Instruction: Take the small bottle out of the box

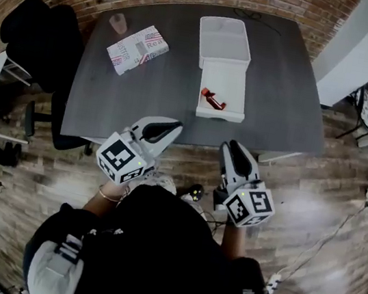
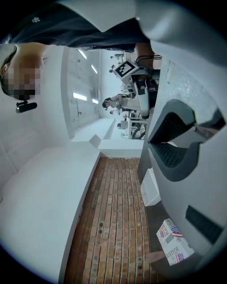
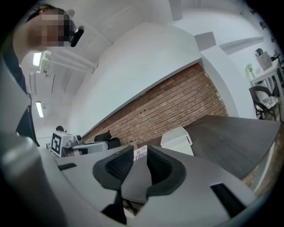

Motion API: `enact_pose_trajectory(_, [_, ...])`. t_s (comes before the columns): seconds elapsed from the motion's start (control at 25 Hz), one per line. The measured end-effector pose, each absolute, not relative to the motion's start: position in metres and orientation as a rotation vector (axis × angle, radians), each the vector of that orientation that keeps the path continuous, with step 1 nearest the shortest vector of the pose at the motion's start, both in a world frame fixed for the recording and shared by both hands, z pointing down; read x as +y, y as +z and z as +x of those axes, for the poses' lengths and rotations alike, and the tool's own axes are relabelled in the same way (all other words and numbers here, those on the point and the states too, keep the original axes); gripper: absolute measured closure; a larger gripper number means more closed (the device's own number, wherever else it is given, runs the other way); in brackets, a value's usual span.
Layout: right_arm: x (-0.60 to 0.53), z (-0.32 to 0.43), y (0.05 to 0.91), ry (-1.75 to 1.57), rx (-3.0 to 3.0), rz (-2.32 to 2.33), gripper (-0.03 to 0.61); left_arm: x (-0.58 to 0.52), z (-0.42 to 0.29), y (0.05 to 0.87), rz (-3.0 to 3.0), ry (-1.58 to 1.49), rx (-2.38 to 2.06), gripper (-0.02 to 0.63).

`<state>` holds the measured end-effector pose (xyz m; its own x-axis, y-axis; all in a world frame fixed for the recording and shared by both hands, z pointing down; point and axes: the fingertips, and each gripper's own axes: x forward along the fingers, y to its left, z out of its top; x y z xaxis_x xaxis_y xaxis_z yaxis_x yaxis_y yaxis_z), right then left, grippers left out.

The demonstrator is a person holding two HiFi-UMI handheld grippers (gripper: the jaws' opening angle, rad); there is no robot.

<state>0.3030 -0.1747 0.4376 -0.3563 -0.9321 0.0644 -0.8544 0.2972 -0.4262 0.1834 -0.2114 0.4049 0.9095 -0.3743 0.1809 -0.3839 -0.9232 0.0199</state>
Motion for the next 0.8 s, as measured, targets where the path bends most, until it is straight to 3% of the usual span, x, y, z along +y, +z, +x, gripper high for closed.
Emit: enact_pose_trajectory(0.8, [-0.324,0.297,0.477,-0.500,2.855,-1.799,0.465,-0.332,0.163,0.417,2.939,0.159,-0.752,0.612])
